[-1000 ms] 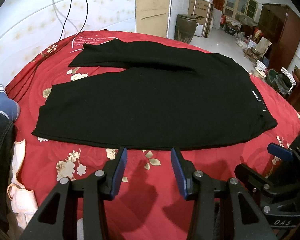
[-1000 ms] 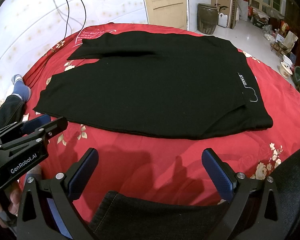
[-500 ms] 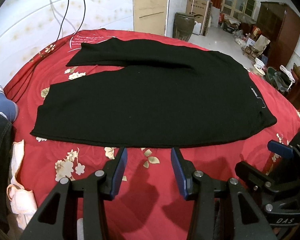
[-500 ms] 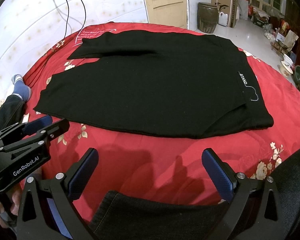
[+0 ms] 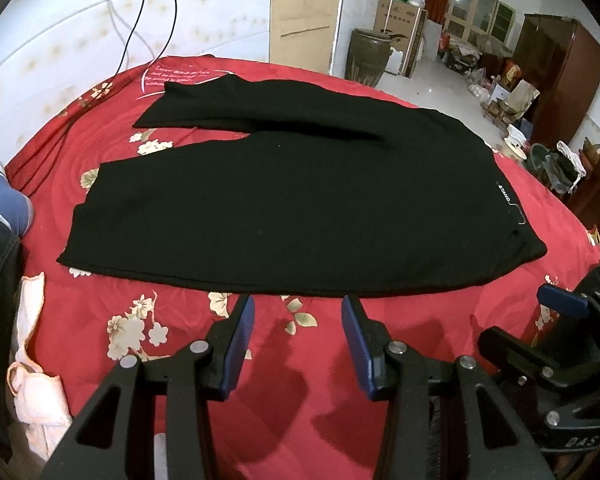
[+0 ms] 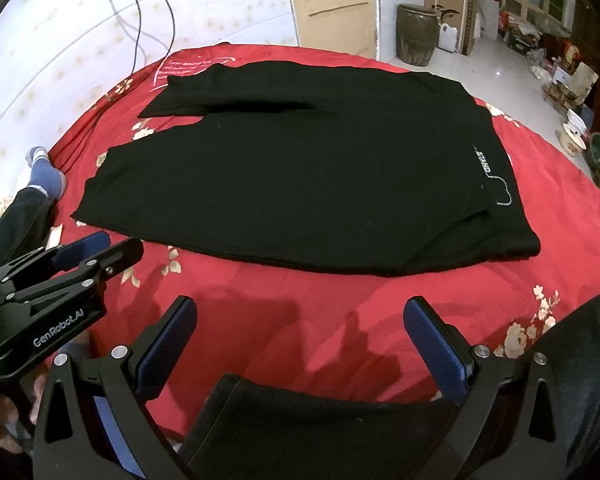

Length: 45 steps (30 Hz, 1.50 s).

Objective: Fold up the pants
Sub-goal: 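Grasp the waistband edge of the black pants with both grippers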

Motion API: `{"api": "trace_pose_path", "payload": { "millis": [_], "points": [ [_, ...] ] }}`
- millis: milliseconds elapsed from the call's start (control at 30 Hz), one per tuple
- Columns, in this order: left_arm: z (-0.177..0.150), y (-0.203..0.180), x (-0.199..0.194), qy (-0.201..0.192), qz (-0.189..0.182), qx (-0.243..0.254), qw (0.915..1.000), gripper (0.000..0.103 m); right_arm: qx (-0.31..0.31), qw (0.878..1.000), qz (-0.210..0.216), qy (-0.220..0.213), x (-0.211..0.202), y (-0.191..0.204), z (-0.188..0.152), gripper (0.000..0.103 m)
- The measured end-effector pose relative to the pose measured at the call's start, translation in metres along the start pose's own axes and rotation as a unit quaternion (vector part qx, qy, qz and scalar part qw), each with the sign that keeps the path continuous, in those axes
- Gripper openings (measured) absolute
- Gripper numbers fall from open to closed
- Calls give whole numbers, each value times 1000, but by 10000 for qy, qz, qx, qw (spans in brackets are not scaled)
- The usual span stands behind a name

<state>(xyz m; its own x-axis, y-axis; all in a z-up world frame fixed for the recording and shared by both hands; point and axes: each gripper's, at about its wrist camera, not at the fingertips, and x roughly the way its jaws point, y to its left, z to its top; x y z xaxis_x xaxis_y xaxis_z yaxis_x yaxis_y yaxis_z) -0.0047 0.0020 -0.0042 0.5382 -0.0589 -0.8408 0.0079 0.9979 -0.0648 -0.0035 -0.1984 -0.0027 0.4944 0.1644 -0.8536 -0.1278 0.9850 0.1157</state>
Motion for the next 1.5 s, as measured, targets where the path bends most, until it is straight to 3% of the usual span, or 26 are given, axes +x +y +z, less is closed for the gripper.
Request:
{"api": "trace_pose_path", "payload": {
  "millis": [367,500,700,967,1033,1267,1500],
  "points": [
    [12,0,3,-30,-184,-57,9998,48,180,9995,209,-130,-6,-8,21,102],
    [20,-1,11,63,-94,-51,9999,48,288,9991,310,-92,0,-16,34,95],
    [41,2,27,123,-31,-1,9999,48,212,9985,498,39,18,-27,58,94],
    [114,22,63,51,14,77,10000,49,251,9960,861,-27,52,-54,122,94],
    [135,29,72,-22,36,71,10000,54,257,9944,1024,-37,63,-63,140,95],
    [212,57,121,-232,294,224,9990,57,-30,9948,1008,-121,105,-86,207,95],
    [257,81,192,84,610,121,9980,58,-419,9946,954,10,171,-102,273,95]
  ]
}}
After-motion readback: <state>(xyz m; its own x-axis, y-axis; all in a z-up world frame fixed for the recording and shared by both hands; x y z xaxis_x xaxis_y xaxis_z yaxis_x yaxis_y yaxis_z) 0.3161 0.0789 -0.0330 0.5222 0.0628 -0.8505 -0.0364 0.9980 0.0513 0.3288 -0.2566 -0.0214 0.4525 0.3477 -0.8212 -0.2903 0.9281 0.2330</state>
